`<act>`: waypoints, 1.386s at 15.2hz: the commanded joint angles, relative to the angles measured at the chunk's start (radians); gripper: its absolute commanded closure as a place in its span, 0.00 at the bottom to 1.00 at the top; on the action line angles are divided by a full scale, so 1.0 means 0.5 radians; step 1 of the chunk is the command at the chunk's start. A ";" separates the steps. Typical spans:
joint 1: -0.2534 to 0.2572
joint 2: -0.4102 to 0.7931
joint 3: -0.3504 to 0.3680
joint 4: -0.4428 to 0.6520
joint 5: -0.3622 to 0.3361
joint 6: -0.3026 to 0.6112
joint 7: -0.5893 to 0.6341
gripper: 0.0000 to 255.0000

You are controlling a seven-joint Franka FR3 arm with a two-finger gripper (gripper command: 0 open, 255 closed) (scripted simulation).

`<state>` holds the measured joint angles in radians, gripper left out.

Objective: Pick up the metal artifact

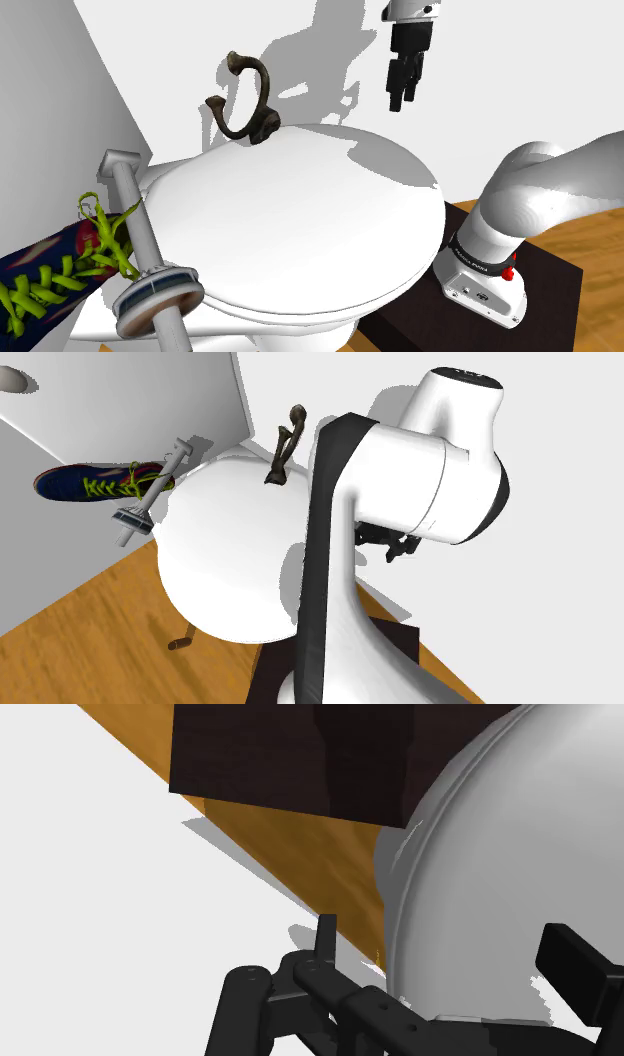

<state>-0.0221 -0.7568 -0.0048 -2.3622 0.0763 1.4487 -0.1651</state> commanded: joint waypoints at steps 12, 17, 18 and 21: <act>0.172 0.452 0.282 0.328 0.280 0.360 0.207 0.00; 0.230 0.683 0.402 0.547 0.340 0.492 0.297 0.00; 0.241 0.731 0.426 0.596 0.347 0.515 0.316 0.00; 0.271 0.878 0.497 0.755 0.355 0.578 0.375 0.00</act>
<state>0.1095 -0.3384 0.2356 -2.0061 0.2526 1.7263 0.0177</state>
